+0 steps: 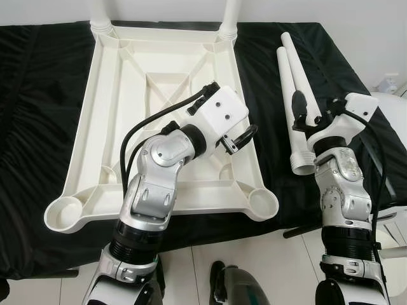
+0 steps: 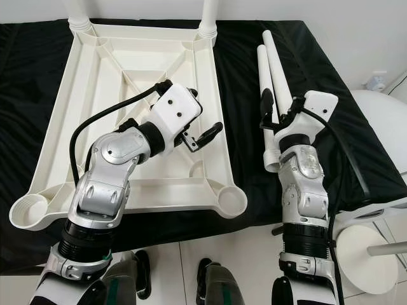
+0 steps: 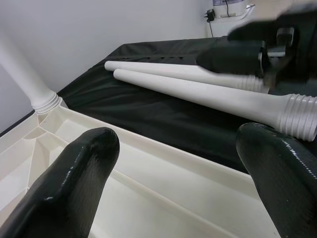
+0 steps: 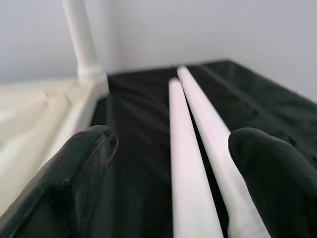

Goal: Building children table

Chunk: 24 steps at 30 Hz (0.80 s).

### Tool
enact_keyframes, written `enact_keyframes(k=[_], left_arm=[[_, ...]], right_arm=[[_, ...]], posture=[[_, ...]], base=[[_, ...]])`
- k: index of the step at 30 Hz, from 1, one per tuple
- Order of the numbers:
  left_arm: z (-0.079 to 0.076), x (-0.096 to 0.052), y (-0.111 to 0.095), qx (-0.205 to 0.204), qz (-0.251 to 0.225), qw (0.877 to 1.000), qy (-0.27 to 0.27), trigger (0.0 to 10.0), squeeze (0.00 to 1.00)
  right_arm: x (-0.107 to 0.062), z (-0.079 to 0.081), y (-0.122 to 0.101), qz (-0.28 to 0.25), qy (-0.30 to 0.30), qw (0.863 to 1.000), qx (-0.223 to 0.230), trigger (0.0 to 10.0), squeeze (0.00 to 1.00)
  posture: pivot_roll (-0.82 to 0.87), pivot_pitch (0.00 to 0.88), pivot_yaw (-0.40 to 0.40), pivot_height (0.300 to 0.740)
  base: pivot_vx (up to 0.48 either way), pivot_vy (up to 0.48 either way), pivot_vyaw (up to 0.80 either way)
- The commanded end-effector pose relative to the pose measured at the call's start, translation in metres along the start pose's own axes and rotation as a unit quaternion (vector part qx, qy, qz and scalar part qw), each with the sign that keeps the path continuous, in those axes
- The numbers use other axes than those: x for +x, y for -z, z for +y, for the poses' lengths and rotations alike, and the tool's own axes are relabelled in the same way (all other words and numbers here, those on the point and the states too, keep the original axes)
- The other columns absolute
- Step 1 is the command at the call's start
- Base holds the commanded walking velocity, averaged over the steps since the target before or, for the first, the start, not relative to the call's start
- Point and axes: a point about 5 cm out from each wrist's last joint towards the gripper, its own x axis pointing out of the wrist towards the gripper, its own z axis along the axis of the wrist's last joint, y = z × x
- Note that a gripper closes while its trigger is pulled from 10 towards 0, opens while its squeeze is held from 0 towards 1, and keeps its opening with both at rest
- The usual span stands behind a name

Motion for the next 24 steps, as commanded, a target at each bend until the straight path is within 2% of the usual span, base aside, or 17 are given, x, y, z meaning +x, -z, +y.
enact_keyframes(k=[1, 3, 4, 9, 10, 14, 21, 24], left_arm=[[0.005, 0.002, -0.004, 0.003, -0.009, 0.997, -0.075, 10.0, 0.0], [0.005, 0.002, -0.005, 0.003, -0.009, 0.997, -0.075, 10.0, 0.0], [0.004, 0.002, -0.005, 0.003, -0.01, 0.997, -0.075, 10.0, 0.0], [0.002, 0.003, -0.005, 0.004, -0.011, 0.997, -0.072, 10.0, 0.0], [0.001, 0.002, -0.005, 0.005, -0.011, 0.997, -0.071, 10.0, 0.0], [0.001, 0.002, -0.005, 0.005, -0.011, 0.997, -0.071, 10.0, 0.0], [0.003, 0.001, -0.002, -0.007, -0.001, 0.997, -0.071, 10.0, 0.0], [0.0, -0.003, 0.0, -0.021, -0.004, 0.999, -0.047, 10.0, 0.0]], right_arm=[[-0.003, -0.011, 0.013, 0.024, 0.05, 0.998, -0.019, 10.0, 0.0], [-0.003, -0.016, 0.014, 0.025, 0.068, 0.997, -0.016, 10.0, 0.0], [-0.004, -0.024, 0.015, 0.024, 0.09, 0.995, -0.026, 10.0, 0.0], [-0.005, -0.025, 0.015, 0.018, 0.087, 0.995, -0.036, 10.0, 0.0], [-0.006, -0.02, 0.016, 0.021, 0.06, 0.998, -0.023, 10.0, 0.0], [-0.008, -0.012, 0.018, 0.029, 0.032, 0.999, -0.014, 10.0, 0.0], [-0.01, 0.002, 0.025, 0.055, -0.013, 0.998, -0.021, 10.0, 0.0], [-0.009, 0.004, 0.027, 0.06, -0.022, 0.998, -0.029, 10.0, 0.0]], posture=[[-0.01, 0.168, -0.056, 0.74], [-0.01, 0.167, -0.057, 0.74], [0.0, 0.165, -0.057, 0.74], [0.0, 0.161, -0.057, 0.74], [-0.01, 0.16, -0.059, 0.74], [-0.01, 0.16, -0.06, 0.74], [-0.01, 0.163, -0.062, 0.74], [0.0, 0.168, -0.071, 0.74]], base=[[0.0, 0.0, 0.0], [0.0, 0.0, 0.0], [0.0, 0.0, 0.0], [0.0, 0.0, 0.0], [0.0, 0.0, 0.0], [0.0, 0.0, 0.0], [0.0, 0.0, 0.0], [0.0, 0.0, 0.0]])
